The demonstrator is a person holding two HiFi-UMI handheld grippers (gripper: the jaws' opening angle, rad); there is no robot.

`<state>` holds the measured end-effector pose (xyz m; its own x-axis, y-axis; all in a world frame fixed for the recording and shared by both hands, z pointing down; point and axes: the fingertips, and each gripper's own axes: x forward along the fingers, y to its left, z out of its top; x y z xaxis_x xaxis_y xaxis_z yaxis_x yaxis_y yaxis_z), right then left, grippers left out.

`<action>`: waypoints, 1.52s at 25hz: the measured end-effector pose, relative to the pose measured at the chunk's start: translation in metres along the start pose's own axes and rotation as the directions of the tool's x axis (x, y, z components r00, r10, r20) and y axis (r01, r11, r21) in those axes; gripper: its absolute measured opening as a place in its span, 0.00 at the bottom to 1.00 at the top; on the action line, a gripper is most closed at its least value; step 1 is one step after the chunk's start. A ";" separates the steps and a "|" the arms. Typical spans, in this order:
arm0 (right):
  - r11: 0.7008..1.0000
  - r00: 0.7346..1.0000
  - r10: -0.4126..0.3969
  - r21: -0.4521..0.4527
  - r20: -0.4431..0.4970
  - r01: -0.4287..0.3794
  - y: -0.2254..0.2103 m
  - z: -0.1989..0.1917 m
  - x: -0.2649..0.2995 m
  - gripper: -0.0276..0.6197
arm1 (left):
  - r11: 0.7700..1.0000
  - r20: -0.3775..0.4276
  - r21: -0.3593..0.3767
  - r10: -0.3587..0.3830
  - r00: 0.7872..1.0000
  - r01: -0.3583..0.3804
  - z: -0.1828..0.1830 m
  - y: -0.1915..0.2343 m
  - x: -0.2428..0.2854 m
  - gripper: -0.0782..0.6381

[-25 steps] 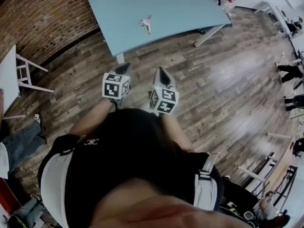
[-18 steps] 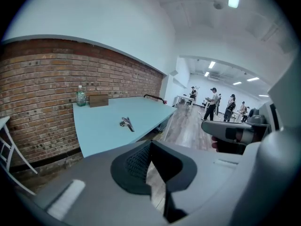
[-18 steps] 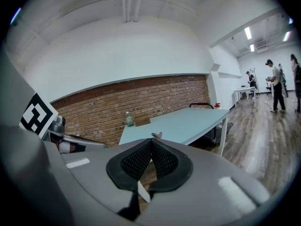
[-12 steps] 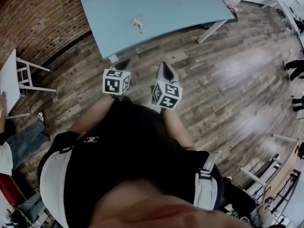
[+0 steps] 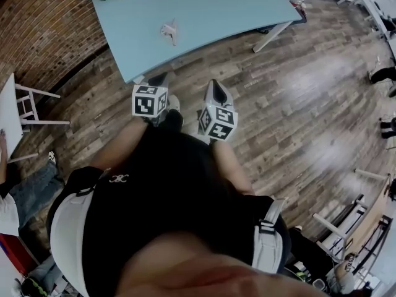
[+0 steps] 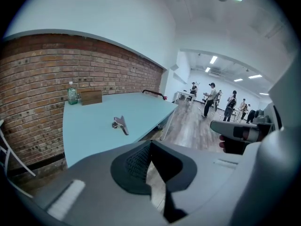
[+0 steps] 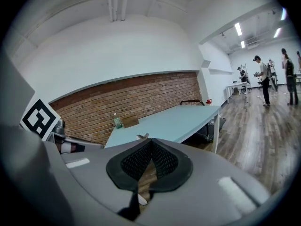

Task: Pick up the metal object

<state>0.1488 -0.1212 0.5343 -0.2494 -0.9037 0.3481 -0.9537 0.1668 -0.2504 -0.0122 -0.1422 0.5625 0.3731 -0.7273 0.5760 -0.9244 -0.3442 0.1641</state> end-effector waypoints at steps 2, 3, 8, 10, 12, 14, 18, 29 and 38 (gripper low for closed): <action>1.000 1.000 -0.006 -0.001 -0.004 0.006 -0.005 0.003 0.009 0.06 | 1.000 0.001 -0.004 -0.002 1.000 0.002 0.007 0.003 0.011 0.11; 1.000 1.000 -0.008 -0.002 -0.007 0.008 -0.008 0.005 0.013 0.07 | 1.000 0.001 -0.007 -0.002 1.000 0.002 0.010 0.005 0.015 0.11; 1.000 0.999 -0.015 -0.021 -0.030 0.015 -0.014 0.011 0.044 0.07 | 0.999 -0.001 -0.040 -0.008 1.000 0.008 0.025 0.019 0.044 0.11; 0.999 0.999 -0.006 -0.040 -0.042 0.004 -0.011 0.015 0.059 0.06 | 0.998 0.003 -0.061 -0.001 1.000 0.001 0.033 0.031 0.056 0.11; 0.998 0.999 0.002 -0.057 -0.050 -0.005 -0.008 0.023 0.077 0.07 | 0.997 0.000 -0.079 0.010 1.000 -0.010 0.044 0.044 0.070 0.11; 0.998 0.998 0.003 -0.066 -0.060 -0.007 -0.008 0.031 0.094 0.06 | 0.995 -0.010 -0.097 0.018 1.000 -0.018 0.053 0.057 0.086 0.11; 0.996 0.997 -0.003 -0.084 -0.078 -0.003 -0.007 0.043 0.124 0.06 | 0.993 -0.038 -0.116 0.025 0.999 -0.029 0.063 0.081 0.113 0.11; 0.987 0.990 -0.030 -0.163 -0.136 0.008 -0.002 0.070 0.202 0.06 | 0.990 -0.110 -0.142 -0.010 0.994 -0.006 0.077 0.122 0.191 0.23; 0.984 0.986 -0.028 -0.180 -0.164 -0.002 0.000 0.072 0.233 0.07 | 0.979 -0.256 -0.191 0.020 0.967 -0.071 0.043 0.159 0.229 0.29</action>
<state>0.1027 -0.3599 0.5504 -0.2470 -0.8312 0.4980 -0.9679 0.2368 -0.0848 -0.0704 -0.3895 0.6863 0.3216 -0.5583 0.7648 -0.9466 -0.1719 0.2726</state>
